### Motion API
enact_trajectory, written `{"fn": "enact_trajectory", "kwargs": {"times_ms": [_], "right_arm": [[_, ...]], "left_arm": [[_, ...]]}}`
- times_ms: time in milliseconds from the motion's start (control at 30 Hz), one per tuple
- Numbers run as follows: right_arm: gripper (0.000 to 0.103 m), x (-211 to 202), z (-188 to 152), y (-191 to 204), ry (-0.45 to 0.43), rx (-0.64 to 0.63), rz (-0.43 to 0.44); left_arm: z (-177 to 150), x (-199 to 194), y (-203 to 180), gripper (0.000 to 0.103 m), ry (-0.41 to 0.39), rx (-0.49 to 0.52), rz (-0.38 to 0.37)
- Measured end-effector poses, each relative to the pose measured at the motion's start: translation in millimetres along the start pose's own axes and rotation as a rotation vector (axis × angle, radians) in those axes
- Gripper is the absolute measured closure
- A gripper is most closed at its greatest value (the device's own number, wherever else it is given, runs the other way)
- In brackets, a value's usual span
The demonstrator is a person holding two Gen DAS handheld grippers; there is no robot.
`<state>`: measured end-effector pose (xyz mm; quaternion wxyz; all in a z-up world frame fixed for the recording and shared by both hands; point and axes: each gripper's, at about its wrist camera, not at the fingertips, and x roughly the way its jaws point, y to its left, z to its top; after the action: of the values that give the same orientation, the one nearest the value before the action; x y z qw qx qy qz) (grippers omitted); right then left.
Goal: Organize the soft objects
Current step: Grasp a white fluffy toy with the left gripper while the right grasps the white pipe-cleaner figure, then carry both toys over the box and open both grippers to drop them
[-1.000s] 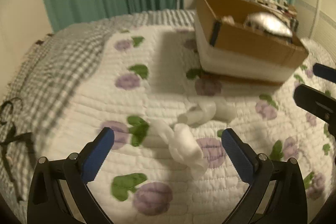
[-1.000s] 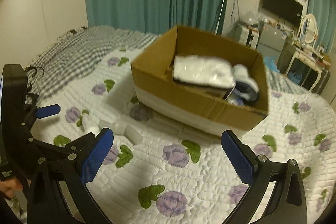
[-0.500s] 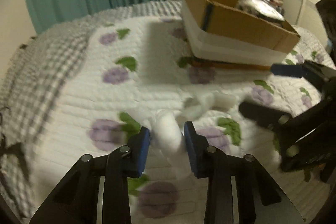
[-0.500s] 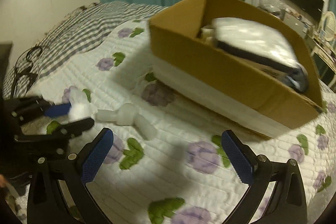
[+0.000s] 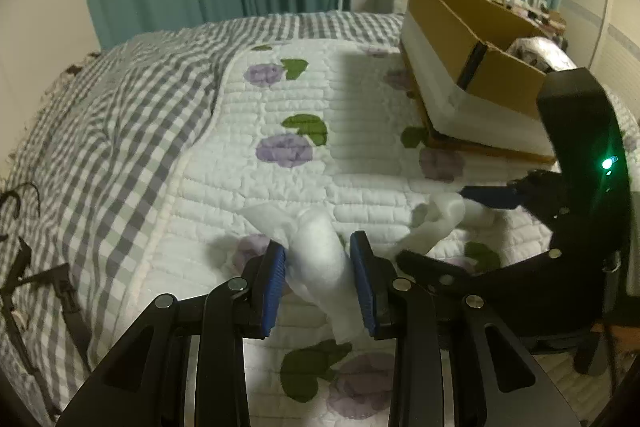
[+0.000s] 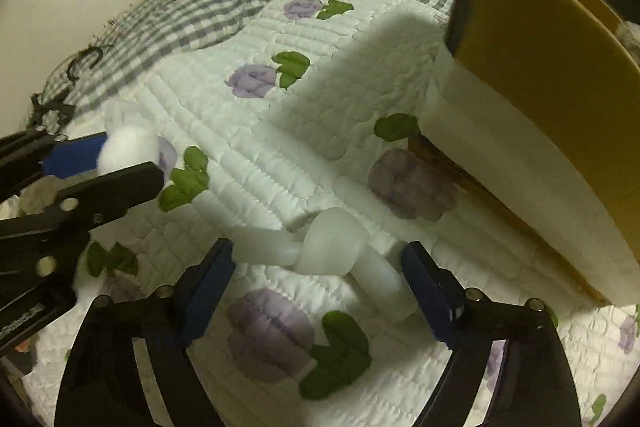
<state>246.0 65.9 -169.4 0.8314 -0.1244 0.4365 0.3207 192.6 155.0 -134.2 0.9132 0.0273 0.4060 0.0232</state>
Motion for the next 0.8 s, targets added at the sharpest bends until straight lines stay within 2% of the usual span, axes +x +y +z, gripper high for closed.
{"fn": "enact_trajectory", "kwargs": {"times_ms": [33, 100, 133, 167, 200, 367, 467, 800], "right_arm": [[0.027, 0.3, 0.7, 1.0, -0.005, -0.005, -0.006], [0.042, -1.0, 1.6, 0.9, -0.015, -0.003, -0.006], [0.047, -1.7, 1.8, 0.0, -0.017, 0.000, -0.004], [0.055, -3.0, 1.9, -0.4, -0.021, 0.003, -0.005], [0.072, -4.9, 1.4, -0.7, -0.026, 0.006, -0.016], [0.078, -14.6, -0.9, -1.9, -0.027, 0.008, -0.007], [0.086, -25.6, -2.7, 1.4, -0.038, -0.005, -0.011], [0.088, -99.5, 5.0, 10.0, -0.128, -0.019, -0.037]], "left_arm": [[-0.3, 0.0, 0.8, 0.072, 0.001, -0.006, -0.007], [-0.5, 1.3, 2.6, 0.072, 0.004, -0.018, -0.013], [-0.8, 1.6, 2.9, 0.072, 0.006, -0.019, -0.013], [-1.2, 1.4, 2.9, 0.072, 0.008, -0.019, -0.015], [-1.0, 1.3, 2.9, 0.072, 0.008, -0.020, -0.017], [-0.7, -1.4, 3.0, 0.072, 0.011, -0.027, -0.020], [0.9, -9.8, 1.7, 0.072, 0.001, -0.025, -0.017], [17.6, -65.0, -21.1, 0.072, -0.085, 0.024, -0.020]]}}
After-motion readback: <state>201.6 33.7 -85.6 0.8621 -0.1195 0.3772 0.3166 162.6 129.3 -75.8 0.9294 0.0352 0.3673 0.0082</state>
